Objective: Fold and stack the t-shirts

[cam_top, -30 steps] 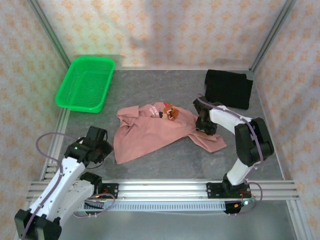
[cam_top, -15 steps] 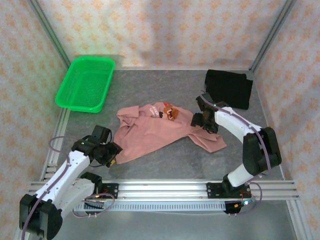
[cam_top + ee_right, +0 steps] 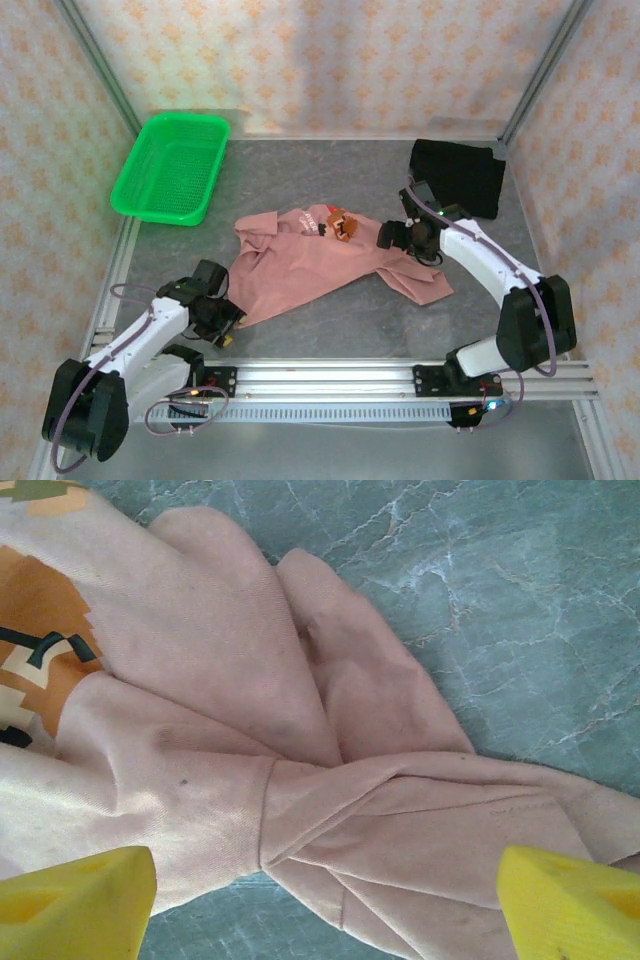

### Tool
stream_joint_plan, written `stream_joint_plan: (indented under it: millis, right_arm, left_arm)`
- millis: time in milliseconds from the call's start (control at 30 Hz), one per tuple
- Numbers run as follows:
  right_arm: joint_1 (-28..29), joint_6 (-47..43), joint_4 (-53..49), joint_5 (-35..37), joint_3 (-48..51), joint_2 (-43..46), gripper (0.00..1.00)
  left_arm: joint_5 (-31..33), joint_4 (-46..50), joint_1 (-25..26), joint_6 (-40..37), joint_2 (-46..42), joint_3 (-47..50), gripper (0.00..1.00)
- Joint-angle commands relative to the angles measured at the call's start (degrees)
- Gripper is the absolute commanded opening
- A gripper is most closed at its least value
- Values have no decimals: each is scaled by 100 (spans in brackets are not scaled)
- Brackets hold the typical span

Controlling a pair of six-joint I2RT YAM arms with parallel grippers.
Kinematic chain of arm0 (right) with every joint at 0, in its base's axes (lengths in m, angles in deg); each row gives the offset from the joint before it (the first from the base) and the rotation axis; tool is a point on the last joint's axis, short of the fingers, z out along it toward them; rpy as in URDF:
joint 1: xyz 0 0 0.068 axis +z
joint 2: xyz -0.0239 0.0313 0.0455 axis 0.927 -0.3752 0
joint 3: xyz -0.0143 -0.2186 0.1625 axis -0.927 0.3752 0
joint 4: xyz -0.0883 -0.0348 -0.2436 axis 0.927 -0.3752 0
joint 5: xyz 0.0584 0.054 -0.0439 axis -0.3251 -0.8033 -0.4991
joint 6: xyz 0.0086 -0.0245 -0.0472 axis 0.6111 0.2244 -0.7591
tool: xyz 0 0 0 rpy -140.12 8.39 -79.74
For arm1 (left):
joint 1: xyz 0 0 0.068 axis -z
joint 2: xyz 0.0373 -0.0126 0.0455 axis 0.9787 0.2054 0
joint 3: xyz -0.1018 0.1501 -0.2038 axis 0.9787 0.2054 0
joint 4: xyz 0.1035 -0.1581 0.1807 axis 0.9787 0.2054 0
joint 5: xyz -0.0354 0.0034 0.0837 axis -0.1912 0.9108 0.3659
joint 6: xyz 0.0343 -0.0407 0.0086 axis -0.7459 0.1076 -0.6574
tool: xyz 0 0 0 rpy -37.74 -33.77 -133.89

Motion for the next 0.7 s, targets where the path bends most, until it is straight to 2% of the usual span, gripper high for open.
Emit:
stream_joint_plan:
  millis: [0,367,500,667]
  right_arm:
    - [-21,-89,73,-61,14,219,88]
    - [-15,-78,60,-99,121,221,88]
    - [-16,-90,-166,-52,199,275,87]
    - [-18,7,-507,48,416,426,87]
  left_arm:
    - [-5,-736,-9,312,115,131,50]
    - [-56,-1452,50,884,-89,257,50]
    - [21,-2171,116,1031,410,158,50]
    - [104,-2503,221,846,1233,-431,45]
